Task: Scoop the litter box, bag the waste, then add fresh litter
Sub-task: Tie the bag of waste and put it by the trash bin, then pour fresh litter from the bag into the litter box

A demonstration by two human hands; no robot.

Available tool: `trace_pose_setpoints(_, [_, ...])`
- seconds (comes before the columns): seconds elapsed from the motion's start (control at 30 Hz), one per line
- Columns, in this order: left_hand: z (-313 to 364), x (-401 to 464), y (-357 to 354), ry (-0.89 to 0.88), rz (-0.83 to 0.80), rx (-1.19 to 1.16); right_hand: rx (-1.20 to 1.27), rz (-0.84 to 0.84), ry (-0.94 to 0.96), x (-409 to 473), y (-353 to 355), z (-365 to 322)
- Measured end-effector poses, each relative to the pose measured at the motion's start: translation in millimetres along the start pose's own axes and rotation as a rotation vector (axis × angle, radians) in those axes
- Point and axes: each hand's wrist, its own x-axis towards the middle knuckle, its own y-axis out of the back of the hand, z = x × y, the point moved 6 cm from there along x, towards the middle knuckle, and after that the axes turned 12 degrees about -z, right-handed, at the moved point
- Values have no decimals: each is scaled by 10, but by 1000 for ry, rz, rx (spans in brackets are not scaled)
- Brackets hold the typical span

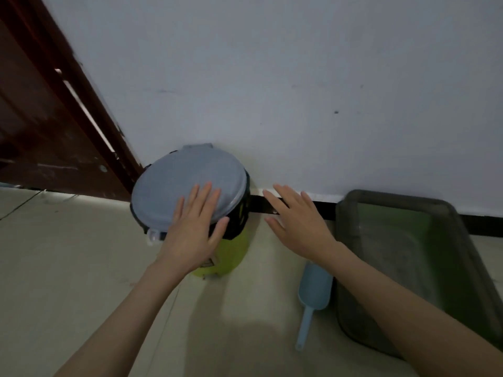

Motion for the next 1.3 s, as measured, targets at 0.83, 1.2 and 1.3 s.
trace_pose_setpoints(0.83, [5429, 244, 2310, -576, -415, -53, 275, -7, -793, -4044, 3974, 2211])
trace_pose_setpoints(1.2, [7066, 425, 2235, -665, -539, -77, 279, -29, -948, -5024, 4594, 3338])
trace_pose_setpoints(1.3, [7495, 625, 2026, -693, -557, -67, 285, -50, -974, -5160, 4622, 3817])
